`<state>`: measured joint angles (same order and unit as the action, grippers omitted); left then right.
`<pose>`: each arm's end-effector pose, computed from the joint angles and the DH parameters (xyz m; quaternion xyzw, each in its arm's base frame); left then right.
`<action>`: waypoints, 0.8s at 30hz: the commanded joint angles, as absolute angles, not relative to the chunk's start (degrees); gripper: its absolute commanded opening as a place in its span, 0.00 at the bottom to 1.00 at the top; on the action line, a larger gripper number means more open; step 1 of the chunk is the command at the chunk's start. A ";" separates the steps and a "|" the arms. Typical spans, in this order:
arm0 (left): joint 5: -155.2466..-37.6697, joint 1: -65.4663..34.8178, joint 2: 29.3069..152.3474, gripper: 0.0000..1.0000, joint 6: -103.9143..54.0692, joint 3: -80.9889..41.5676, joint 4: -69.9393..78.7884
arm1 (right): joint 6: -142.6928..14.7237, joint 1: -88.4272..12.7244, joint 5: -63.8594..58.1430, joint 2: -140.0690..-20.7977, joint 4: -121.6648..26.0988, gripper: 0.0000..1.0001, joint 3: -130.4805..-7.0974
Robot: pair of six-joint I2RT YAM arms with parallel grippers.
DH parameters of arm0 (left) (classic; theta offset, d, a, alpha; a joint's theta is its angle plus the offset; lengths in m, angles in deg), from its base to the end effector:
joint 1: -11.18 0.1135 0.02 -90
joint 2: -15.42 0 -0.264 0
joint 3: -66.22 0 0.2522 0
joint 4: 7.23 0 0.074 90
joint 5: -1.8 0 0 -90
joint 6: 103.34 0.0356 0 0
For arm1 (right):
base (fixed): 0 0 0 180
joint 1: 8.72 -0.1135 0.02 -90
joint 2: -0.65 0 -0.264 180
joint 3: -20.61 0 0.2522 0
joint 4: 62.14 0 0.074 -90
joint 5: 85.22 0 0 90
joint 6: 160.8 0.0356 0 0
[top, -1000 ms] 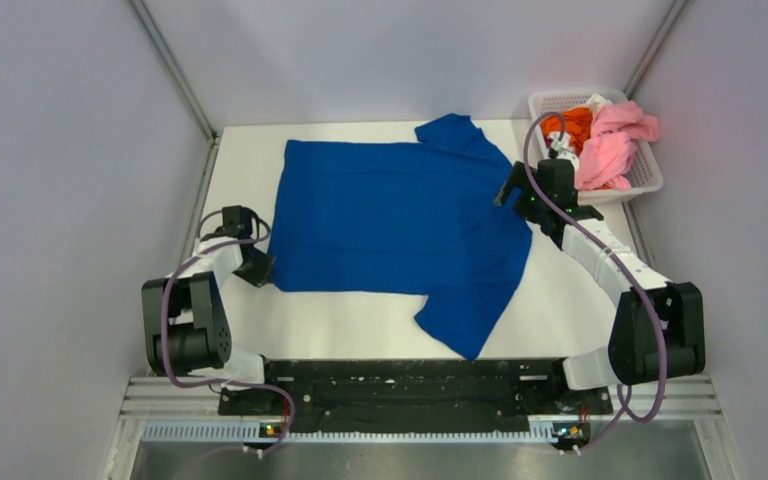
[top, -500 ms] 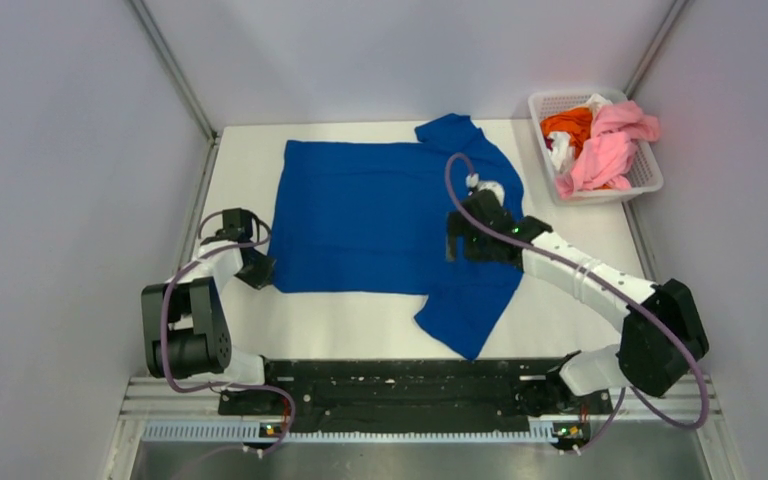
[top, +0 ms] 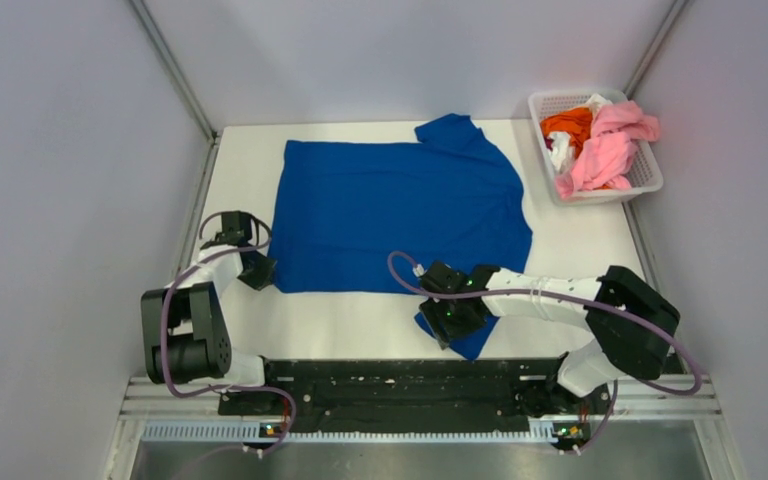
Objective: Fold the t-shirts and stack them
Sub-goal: Grab the side of the flattened tshirt closest away from the robot with both arms
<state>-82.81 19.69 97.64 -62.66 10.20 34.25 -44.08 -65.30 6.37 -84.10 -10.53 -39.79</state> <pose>0.2488 0.0406 0.1625 -0.4818 0.8534 -0.0242 0.1973 0.1397 0.2100 0.1661 -0.2540 0.9593 0.0709 0.1005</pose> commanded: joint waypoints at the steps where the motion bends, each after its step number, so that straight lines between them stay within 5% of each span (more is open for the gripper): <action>1: -83.18 19.62 95.95 0.00 -61.87 11.28 33.21 | -41.71 -65.55 7.60 -87.58 -13.65 0.61 -39.52; 4: -83.21 19.62 95.73 0.00 -61.78 11.42 33.07 | -38.31 -65.47 11.45 -90.52 -12.97 0.52 -39.40; 10: -81.95 19.62 94.50 0.00 -61.43 11.78 34.75 | -34.85 -67.38 15.26 -89.05 -9.06 0.00 -38.90; 24: -78.15 19.70 78.33 0.00 -61.98 19.83 44.35 | -29.02 -79.47 8.72 -74.81 3.76 0.00 -40.32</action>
